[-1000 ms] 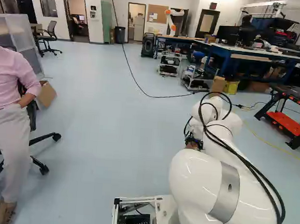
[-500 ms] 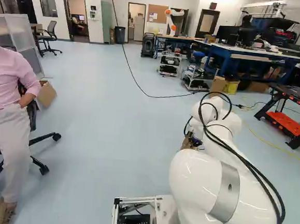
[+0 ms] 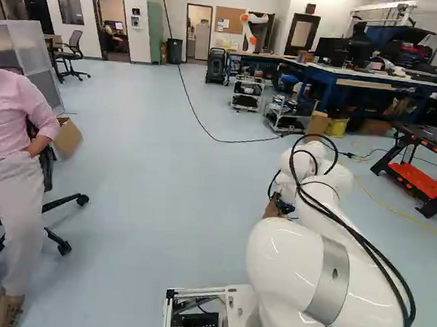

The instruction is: Pick up the grocery bag from the ground

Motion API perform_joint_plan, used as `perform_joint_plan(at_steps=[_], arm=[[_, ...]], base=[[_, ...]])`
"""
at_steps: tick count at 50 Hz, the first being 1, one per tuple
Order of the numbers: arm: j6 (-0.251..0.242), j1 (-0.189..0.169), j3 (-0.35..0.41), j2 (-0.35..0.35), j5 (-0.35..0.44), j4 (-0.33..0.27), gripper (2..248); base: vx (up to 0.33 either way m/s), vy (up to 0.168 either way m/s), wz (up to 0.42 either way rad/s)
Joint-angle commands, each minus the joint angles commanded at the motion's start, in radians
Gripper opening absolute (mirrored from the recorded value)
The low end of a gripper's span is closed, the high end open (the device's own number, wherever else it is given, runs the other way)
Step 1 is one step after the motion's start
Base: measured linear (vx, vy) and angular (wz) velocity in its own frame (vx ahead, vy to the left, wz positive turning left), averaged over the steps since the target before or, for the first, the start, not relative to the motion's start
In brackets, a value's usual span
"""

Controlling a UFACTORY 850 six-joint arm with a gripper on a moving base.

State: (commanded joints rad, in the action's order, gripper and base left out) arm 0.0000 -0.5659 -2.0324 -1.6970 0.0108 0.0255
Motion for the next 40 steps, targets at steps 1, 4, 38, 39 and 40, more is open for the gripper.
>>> perform_joint_plan(at_steps=[1,4,38,39,40], arm=[[0.0,0.0,0.001,0.001,0.001,0.0,22],[0.0,-0.001,0.007,0.004,0.005,0.0,22],[0.0,-0.01,0.29,0.258,0.093,0.0,22],[0.0,-0.01,0.3,0.266,0.098,0.0,22],[0.0,-0.01,0.309,0.274,0.102,0.0,22]], base=[[0.0,0.0,0.0],[0.0,0.0,0.0],[0.0,0.0,0.0],[0.0,0.0,0.0],[0.0,0.0,0.0]])
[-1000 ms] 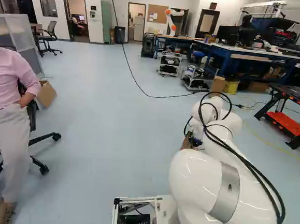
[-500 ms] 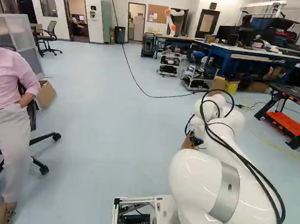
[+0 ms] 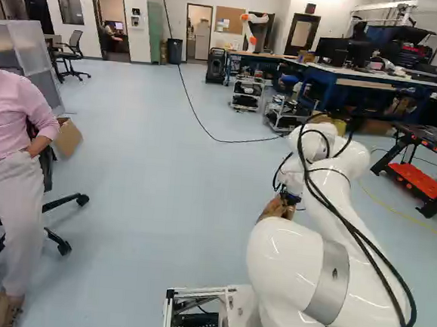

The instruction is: Pick up the grocery bag from the ground

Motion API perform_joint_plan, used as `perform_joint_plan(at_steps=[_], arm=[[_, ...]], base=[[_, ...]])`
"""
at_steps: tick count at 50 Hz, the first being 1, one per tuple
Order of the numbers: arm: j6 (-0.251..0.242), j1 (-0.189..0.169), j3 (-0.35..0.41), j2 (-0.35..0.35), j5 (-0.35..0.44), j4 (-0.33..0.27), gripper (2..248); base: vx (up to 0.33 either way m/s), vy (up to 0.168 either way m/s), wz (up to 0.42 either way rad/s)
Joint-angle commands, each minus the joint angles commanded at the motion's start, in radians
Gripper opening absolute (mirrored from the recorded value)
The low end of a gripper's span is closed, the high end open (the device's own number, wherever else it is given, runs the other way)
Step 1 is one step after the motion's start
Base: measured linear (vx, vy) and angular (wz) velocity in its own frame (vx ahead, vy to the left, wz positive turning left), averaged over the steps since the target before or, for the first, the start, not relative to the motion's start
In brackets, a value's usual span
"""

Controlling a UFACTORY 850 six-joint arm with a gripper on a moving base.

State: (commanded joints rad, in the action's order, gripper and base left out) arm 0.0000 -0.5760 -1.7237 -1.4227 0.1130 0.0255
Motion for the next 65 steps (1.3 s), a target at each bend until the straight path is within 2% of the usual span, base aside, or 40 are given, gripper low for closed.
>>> perform_joint_plan(at_steps=[29,65], arm=[[0.0,0.007,0.301,0.262,0.187,0.0,22],[0.0,0.058,0.708,0.632,0.445,0.0,22]], base=[[0.0,0.0,0.0],[0.0,0.0,0.0]])
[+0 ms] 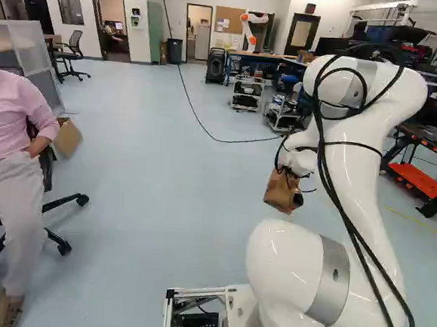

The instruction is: Pick up the grocery bag from the ground

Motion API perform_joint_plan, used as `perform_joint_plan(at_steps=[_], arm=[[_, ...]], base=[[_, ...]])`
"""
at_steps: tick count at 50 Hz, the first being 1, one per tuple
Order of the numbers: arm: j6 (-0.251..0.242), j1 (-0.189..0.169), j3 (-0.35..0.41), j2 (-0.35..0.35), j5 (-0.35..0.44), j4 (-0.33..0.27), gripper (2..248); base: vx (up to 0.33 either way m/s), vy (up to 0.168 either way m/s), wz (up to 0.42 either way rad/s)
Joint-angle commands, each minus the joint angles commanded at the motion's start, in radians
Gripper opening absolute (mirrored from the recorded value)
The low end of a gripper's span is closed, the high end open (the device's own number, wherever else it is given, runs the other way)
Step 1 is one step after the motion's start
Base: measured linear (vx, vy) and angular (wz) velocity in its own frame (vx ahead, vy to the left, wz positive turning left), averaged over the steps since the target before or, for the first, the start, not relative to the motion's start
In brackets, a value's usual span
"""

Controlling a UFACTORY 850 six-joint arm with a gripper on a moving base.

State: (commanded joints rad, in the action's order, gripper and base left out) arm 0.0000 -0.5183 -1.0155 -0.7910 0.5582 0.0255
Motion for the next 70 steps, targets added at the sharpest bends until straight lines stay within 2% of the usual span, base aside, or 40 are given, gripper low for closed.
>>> perform_joint_plan(at_steps=[24,41,70], arm=[[0.0,0.069,0.265,0.274,0.098,0.0,22],[0.0,0.126,0.426,0.453,0.112,0.0,22],[0.0,0.156,0.471,0.504,0.125,-0.002,22]], base=[[0.0,0.0,0.0],[0.0,0.0,0.0],[0.0,0.0,0.0]])
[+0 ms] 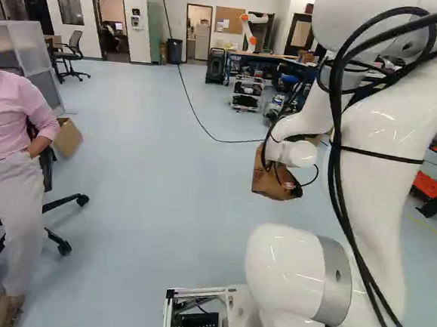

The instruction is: Pick up the grocery bag from the ground

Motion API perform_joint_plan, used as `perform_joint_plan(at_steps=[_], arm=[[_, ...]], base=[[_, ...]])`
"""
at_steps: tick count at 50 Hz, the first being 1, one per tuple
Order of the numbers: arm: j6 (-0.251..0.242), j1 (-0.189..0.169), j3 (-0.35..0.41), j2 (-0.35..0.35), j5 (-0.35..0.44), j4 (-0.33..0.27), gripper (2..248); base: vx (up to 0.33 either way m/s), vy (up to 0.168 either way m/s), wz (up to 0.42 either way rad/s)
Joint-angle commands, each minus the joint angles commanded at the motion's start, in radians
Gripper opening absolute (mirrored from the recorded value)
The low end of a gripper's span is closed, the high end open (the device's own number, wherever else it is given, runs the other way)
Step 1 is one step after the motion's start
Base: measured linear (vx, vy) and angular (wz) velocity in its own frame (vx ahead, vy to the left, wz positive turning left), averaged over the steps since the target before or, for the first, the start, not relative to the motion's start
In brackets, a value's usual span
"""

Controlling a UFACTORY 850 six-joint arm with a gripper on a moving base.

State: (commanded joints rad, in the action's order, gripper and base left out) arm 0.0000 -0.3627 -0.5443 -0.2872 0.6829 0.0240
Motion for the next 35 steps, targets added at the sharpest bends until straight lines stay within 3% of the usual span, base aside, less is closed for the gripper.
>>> perform_joint_plan(at_steps=[18,35], arm=[[0.0,0.045,0.056,0.07,0.023,-0.003,22],[0.0,0.109,0.138,0.171,0.057,-0.007,22]], base=[[0.0,0.0,0.0],[0.0,0.0,0.0]])
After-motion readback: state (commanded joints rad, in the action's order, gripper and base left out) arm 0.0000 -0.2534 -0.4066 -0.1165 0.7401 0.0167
